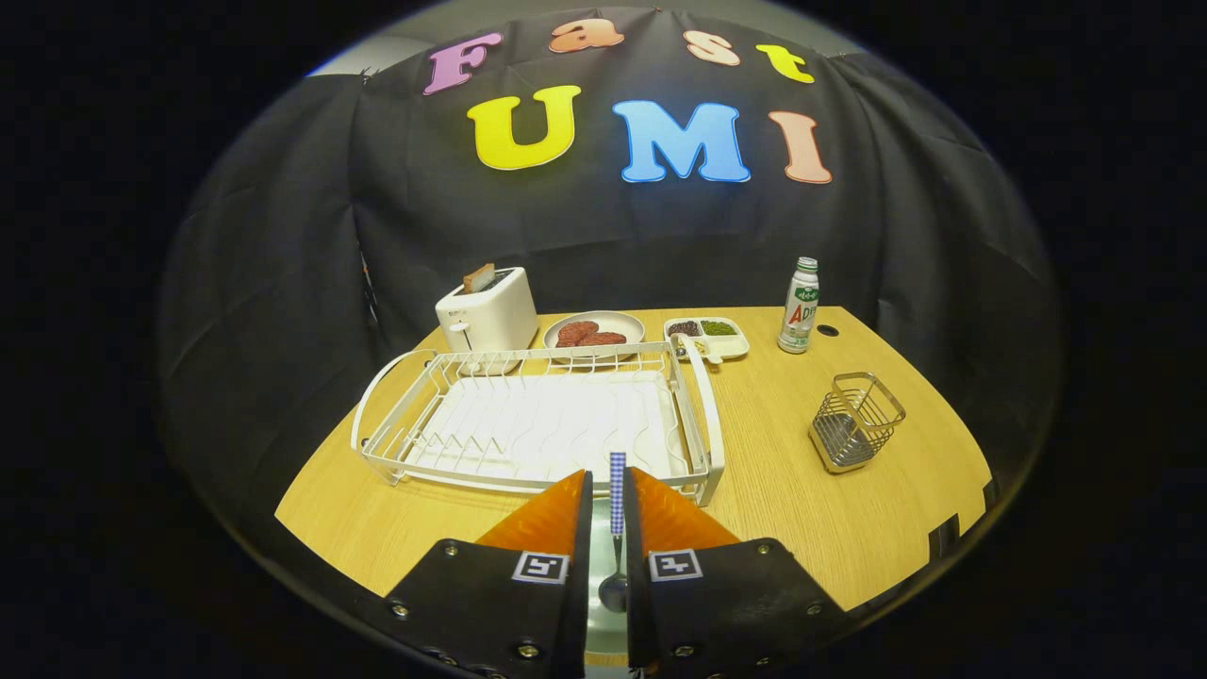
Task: Take the plate from the dish rack, then take the spoon from the basket and place it into the plate.
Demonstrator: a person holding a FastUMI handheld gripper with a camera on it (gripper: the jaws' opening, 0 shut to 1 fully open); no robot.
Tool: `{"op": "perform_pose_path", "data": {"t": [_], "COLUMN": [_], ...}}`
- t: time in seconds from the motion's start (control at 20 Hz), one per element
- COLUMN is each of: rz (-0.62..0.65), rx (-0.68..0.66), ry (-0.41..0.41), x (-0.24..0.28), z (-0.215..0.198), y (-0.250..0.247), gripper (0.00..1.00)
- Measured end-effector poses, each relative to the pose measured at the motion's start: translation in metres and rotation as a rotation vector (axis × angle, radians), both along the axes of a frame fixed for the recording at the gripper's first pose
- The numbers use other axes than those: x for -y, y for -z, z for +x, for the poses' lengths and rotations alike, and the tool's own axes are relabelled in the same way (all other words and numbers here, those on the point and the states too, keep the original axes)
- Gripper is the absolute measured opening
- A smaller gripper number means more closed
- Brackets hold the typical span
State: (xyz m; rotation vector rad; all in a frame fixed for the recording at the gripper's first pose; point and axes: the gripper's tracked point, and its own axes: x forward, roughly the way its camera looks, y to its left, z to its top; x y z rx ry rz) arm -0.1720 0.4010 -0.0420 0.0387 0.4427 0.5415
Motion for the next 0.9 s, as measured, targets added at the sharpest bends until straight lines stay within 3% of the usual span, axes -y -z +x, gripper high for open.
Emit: {"op": "perform_pose_path", "data": {"t": [0.5,0.9], "rz": [0.032,0.154], "rx": [0.030,0.276], "ry": [0.016,0.054], "x": [0.002,0.028], "z": [0.006,0.026], "y": [-0.024,-0.157], "gripper": [0.17,0.17]}}
